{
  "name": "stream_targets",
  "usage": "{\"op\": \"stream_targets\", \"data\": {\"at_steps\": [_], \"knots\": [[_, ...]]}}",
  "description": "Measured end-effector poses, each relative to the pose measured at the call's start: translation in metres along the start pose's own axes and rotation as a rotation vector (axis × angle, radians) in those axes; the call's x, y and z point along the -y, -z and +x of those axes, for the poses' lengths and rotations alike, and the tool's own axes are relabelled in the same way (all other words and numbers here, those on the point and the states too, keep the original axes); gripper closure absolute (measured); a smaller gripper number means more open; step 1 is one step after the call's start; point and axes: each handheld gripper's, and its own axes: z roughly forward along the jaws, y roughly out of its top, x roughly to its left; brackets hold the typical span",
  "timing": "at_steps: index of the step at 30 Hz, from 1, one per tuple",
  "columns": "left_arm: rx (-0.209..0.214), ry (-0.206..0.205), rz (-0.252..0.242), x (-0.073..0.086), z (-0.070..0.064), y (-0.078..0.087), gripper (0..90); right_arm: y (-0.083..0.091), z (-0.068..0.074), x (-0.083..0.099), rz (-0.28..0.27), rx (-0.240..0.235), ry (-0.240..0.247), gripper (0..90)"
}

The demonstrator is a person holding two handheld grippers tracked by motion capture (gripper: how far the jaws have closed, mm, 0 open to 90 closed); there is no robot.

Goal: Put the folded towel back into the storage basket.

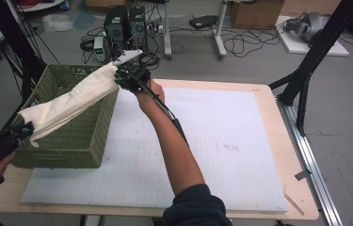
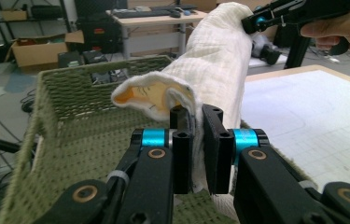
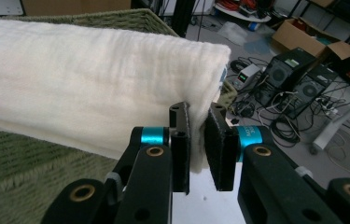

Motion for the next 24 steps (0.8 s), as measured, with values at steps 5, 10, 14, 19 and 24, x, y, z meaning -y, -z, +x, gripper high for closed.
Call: {"op": "stream_targets", "data": {"at_steps": [5,10,14,19,24], "knots": [[-0.033,0.006,0.007,0.003,0.009,0.004,82.7,-0.018,0.008,-0.010,0.001,-0.009,0.004,81.0],[-0.068,0.008,0.012,0.004,0.018,0.006,82.7,-0.032,0.014,-0.017,0.010,-0.005,0.006,81.0],[-0.095,0.016,0.020,0.005,0.027,0.005,82.7,-0.043,0.018,-0.025,0.006,0.001,0.006,81.0],[-0.118,0.023,0.032,0.006,0.034,0.002,82.7,-0.057,0.020,-0.030,0.020,0.003,0.004,81.0],[-0.138,0.028,0.052,0.011,0.041,-0.001,82.4,-0.067,0.022,-0.033,0.013,0.000,-0.005,81.0]]}}
